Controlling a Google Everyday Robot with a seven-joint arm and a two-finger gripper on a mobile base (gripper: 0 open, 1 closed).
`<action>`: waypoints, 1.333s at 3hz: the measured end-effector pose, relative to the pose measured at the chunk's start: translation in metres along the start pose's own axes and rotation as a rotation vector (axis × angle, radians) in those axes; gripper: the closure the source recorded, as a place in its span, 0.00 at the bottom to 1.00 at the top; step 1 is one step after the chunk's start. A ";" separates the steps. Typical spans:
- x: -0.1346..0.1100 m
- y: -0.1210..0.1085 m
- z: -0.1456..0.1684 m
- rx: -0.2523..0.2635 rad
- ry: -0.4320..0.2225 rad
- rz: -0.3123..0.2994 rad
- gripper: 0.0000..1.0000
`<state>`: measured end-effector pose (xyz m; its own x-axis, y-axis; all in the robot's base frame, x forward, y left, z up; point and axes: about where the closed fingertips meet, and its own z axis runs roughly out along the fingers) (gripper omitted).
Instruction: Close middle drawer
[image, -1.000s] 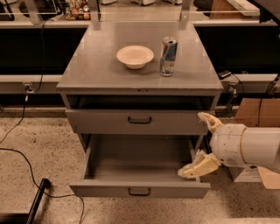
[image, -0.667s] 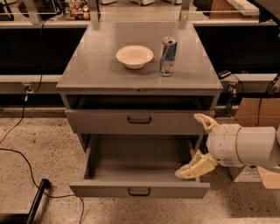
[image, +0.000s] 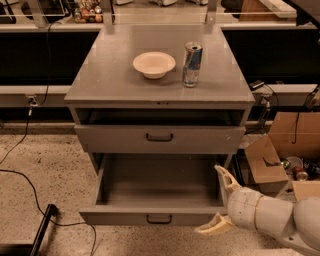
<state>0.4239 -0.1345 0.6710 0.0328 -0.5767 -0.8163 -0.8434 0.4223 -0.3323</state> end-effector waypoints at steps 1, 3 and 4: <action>0.023 -0.008 -0.004 0.012 -0.069 -0.031 0.00; 0.092 0.014 0.024 -0.086 0.044 -0.049 0.00; 0.152 0.039 0.027 -0.171 0.111 -0.068 0.00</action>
Offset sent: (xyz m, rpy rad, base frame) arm 0.0065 -0.0155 -0.0372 -0.0127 0.0261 0.0494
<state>0.4102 -0.1869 0.5215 0.0418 -0.6776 -0.7343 -0.9202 0.2602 -0.2925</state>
